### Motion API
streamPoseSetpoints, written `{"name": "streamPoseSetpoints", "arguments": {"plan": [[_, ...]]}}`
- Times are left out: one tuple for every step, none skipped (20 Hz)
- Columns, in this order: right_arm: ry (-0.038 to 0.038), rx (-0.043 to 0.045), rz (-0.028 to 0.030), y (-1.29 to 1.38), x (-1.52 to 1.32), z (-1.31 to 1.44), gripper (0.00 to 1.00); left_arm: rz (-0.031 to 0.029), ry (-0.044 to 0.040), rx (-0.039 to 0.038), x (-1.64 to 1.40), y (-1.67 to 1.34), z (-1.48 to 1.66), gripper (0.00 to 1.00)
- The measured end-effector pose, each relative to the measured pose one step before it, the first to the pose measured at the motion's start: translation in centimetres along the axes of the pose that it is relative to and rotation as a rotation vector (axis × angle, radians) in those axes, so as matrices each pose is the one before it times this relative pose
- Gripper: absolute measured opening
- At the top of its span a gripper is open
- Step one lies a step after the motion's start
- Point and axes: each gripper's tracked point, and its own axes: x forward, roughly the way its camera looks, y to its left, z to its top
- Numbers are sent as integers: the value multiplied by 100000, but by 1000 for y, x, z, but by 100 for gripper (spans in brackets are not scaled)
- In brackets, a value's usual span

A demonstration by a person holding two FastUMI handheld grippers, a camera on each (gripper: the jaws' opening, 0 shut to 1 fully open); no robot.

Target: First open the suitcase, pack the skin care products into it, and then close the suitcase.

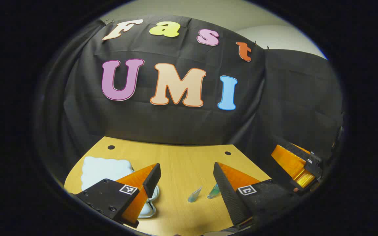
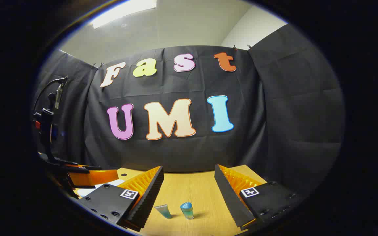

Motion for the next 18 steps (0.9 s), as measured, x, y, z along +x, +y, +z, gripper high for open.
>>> {"name": "streamPoseSetpoints", "arguments": {"plan": [[115, -569, -46, -169, 192, -34, 97, 1131, -180, 223, 2, 291, -29, 95], [-238, -423, 300, -20, 153, 128, 97, 947, 287, 17, 193, 232, 57, 94], [-332, -22, 286, -31, 128, 148, 97, 949, 768, -313, 36, 336, -283, 94], [257, 415, 420, -33, 90, 36, 97, 410, 789, -321, 126, 316, -107, 94], [328, 712, 469, 72, 103, -130, 97, 556, 941, -527, 167, 272, -146, 95], [484, 734, 647, 55, 172, -182, 97, 809, 1682, -469, 271, 496, -309, 95], [727, 465, 778, 128, 70, -286, 97, 1037, 1746, -551, 297, 691, -573, 94], [1232, 50, 646, 64, 55, -370, 97, 845, 2696, -866, 405, 641, -637, 94], [1311, -201, 666, 71, 39, -485, 97, 498, 3954, -673, 376, 674, -799, 94], [1442, -319, 515, -20, 51, -434, 97, 1174, 3789, -680, 526, 663, -1003, 94], [1511, -277, 254, -19, 49, -522, 97, 2377, 5221, -302, 514, 985, -994, 94], [1371, -73, 119, -82, 31, -445, 97, 4258, 6311, 158, 572, 1225, -1111, 94], [1041, 155, 20, -63, -110, -479, 98, 3265, 4779, 291, 663, 1099, -789, 94], [960, 457, -173, -189, -21, -319, 97, 1974, 5874, -412, 632, 828, -862, 94], [1174, 620, -175, -125, -25, -487, 97, 1090, 6769, -1361, 582, 365, -1024, 94], [1226, 639, -240, -254, -27, -318, 97, -900, 6028, -2090, 773, 1, -790, 94], [1082, 345, -524, -364, -82, -371, 97, -1150, 4225, -2741, 430, 39, -241, 94], [849, 90, -840, -449, 6, -215, 97, -637, 3826, -2069, 673, 82, -252, 95]]}}
